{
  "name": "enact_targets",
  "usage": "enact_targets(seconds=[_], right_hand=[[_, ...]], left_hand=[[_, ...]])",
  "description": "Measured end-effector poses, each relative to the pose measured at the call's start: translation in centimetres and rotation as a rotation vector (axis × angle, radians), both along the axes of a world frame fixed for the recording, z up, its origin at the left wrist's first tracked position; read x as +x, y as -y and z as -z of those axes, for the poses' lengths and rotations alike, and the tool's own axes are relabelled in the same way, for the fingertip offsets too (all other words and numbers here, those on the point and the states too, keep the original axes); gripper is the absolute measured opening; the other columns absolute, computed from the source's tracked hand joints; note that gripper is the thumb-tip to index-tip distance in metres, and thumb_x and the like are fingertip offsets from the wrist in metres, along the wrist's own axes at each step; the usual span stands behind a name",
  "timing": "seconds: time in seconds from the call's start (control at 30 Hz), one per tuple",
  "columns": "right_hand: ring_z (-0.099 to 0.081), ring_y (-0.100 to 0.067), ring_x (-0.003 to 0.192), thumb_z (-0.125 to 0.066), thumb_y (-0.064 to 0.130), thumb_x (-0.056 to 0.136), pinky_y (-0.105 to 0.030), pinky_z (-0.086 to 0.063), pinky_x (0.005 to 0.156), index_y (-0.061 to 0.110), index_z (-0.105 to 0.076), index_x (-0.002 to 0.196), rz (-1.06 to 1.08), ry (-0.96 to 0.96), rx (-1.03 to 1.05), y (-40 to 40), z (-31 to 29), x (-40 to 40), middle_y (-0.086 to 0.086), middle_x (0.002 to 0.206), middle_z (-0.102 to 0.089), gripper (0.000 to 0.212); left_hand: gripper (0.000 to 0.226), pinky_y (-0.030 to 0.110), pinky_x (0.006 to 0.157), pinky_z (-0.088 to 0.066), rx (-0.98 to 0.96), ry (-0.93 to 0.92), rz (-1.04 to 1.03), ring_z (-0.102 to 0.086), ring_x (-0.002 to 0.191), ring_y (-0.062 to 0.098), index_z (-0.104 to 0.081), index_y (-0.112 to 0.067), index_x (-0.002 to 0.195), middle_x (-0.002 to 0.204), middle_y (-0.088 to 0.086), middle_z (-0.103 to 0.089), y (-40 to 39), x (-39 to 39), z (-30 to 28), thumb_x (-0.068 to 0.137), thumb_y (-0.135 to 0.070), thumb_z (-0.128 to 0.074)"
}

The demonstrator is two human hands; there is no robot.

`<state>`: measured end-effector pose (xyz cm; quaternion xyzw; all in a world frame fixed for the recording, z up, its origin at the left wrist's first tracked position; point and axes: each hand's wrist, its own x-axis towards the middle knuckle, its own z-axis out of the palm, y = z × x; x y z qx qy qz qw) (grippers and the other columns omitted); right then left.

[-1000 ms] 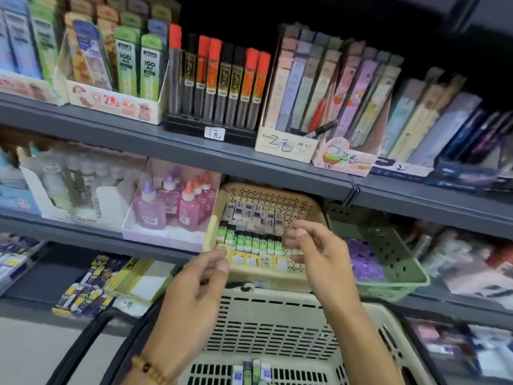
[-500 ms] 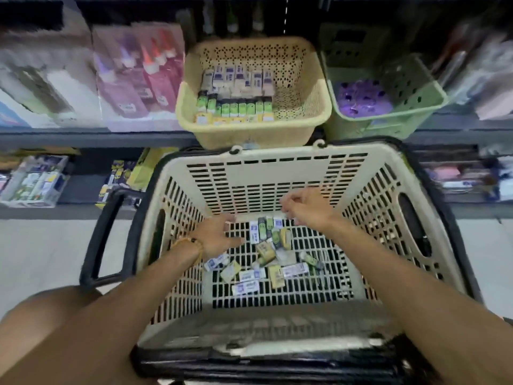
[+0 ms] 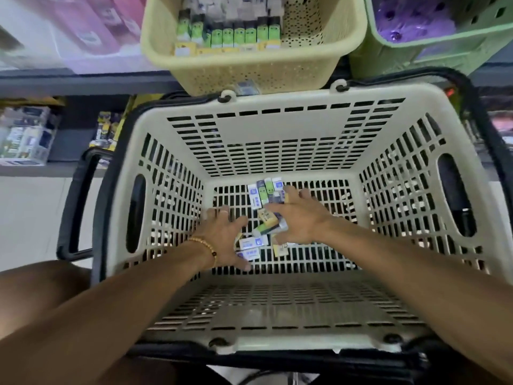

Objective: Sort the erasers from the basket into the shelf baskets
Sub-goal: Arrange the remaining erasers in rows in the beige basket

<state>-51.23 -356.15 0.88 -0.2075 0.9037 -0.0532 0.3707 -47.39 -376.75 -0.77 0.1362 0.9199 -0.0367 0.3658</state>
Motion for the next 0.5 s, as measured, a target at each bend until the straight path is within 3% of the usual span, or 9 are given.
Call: enact_targets(seconds=[0.07,0.27,0.4,0.5], right_hand=[[-0.027,-0.037,0.135,-0.068,0.049,0.084,-0.049,-0.034,0.11,0.044,-0.028,0.146,-0.062,-0.063,0.001,-0.6,0.1,0.3,-0.011,0.151,-0.021,0.074],[-0.041,-0.026,0.123,-0.067,0.036,0.087,-0.04,-0.042,0.102,0.033,-0.047,0.13,-0.126,-0.122,-0.085,-2.4,0.4,-0.3,-0.009,0.145,-0.03,0.047],[-0.045,-0.022,0.119,-0.069,0.038,0.087,-0.034,-0.043,0.095,0.028,-0.048,0.127,-0.019,-0.064,-0.162,-2.7,1.0,-0.2,-0.006,0.139,-0.032,0.046],[-0.051,-0.017,0.094,-0.07,0.026,0.088,-0.029,-0.042,0.081,0.023,-0.05,0.114,0.064,-0.052,-0.234,-2.5,1.3,-0.4,-0.002,0.122,-0.037,0.033]], left_hand=[[0.091,0.05,0.101,-0.039,-0.027,-0.033,0.033,-0.029,0.129,0.036,-0.026,-0.037,0.133,0.139,0.011,-0.029,-0.3,0.6,0.1,0.062,-0.066,-0.074],[0.055,0.043,0.097,-0.046,0.125,-0.153,-0.017,-0.036,0.127,0.031,-0.036,-0.031,0.134,0.137,0.012,-0.036,0.1,-0.5,-0.2,0.086,-0.034,-0.062],[0.084,0.047,0.096,-0.046,0.054,-0.1,-0.056,-0.032,0.13,0.034,-0.023,-0.037,0.139,0.14,0.011,-0.03,-0.6,0.1,0.0,0.074,-0.046,-0.074],[0.072,0.049,0.101,-0.043,0.056,-0.106,-0.125,-0.03,0.132,0.036,-0.03,-0.034,0.136,0.141,0.012,-0.032,-0.5,0.4,0.1,0.079,-0.034,-0.074]])
